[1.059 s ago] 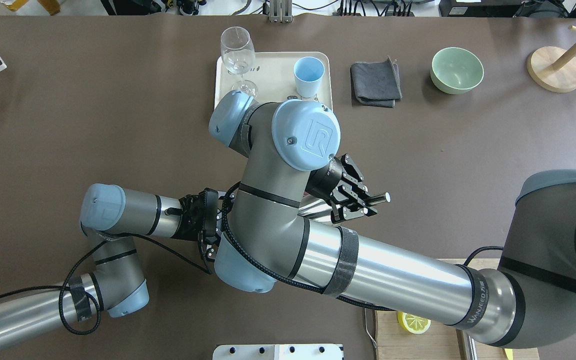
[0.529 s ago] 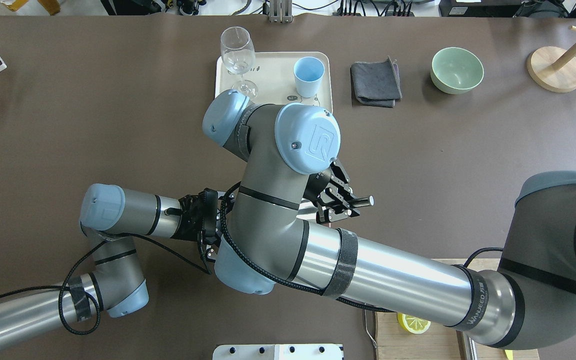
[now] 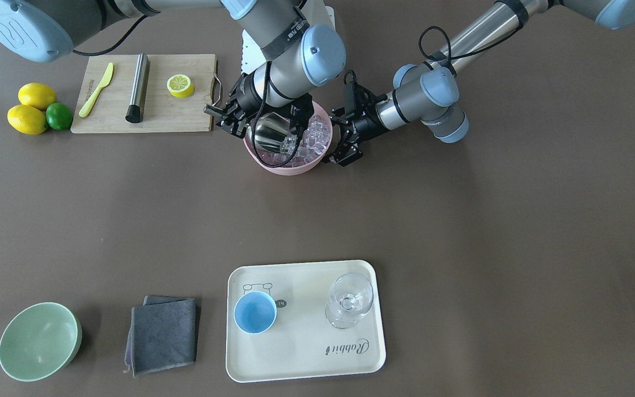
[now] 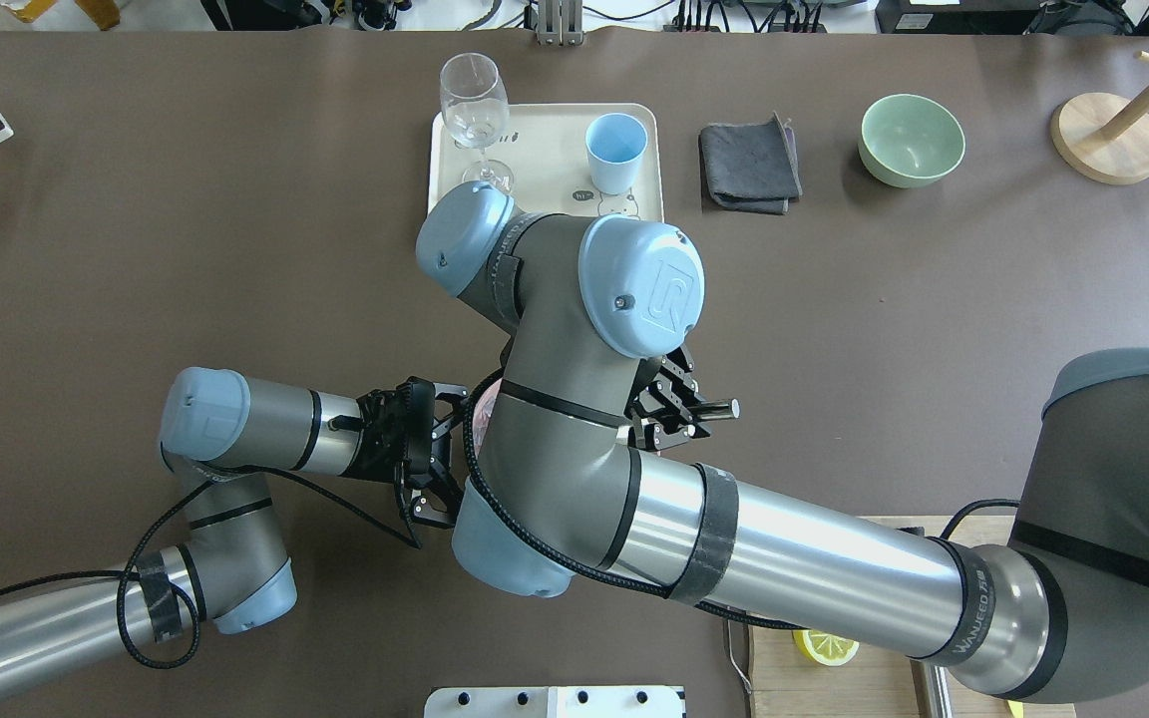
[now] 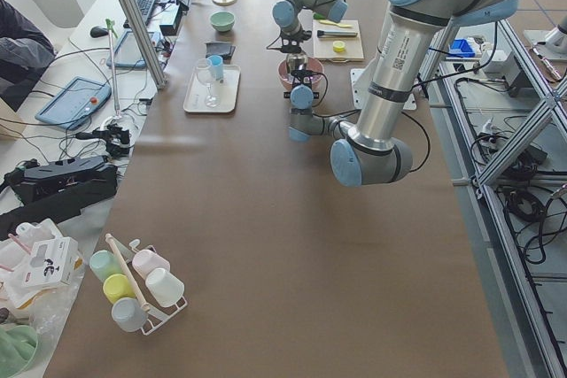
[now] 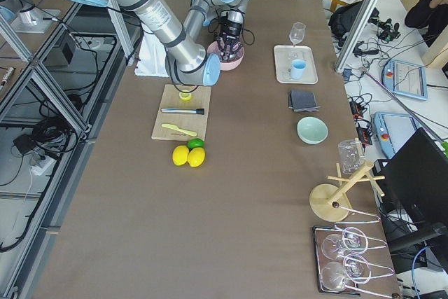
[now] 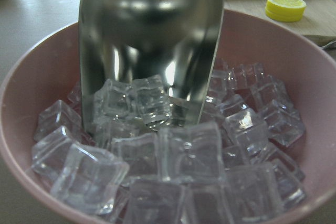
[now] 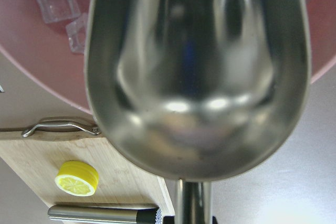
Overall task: Put ice in cup with scoop
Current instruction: 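Drag the scoop through the ice with the right gripper, collecting cubes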
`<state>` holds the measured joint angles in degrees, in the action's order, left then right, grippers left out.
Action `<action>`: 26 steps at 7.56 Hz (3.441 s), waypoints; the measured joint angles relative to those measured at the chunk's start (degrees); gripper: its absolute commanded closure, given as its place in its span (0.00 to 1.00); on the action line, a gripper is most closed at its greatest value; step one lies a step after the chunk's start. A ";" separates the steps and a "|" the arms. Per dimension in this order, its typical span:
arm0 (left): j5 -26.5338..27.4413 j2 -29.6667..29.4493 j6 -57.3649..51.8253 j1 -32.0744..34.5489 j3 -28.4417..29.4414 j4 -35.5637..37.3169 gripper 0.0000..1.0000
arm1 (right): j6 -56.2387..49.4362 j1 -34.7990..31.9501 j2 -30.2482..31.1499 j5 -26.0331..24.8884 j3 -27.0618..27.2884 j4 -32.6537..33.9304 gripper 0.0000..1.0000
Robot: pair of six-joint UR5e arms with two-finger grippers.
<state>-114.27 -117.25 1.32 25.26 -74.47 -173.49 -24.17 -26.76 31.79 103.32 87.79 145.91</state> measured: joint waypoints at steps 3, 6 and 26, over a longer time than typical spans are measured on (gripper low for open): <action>-0.07 0.00 0.00 -0.04 0.03 0.04 0.02 | 2.27 0.03 4.03 0.68 5.10 -3.32 1.00; -0.33 0.03 0.16 -0.01 0.33 0.07 0.02 | 4.71 0.04 7.68 2.29 9.67 -7.17 1.00; -1.34 -0.83 3.25 0.30 0.87 1.17 0.02 | 20.10 0.04 28.08 3.25 32.32 -35.08 1.00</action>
<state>-115.61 -118.08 4.57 25.56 -73.60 -172.32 -4.07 -26.72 59.86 106.57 120.11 110.83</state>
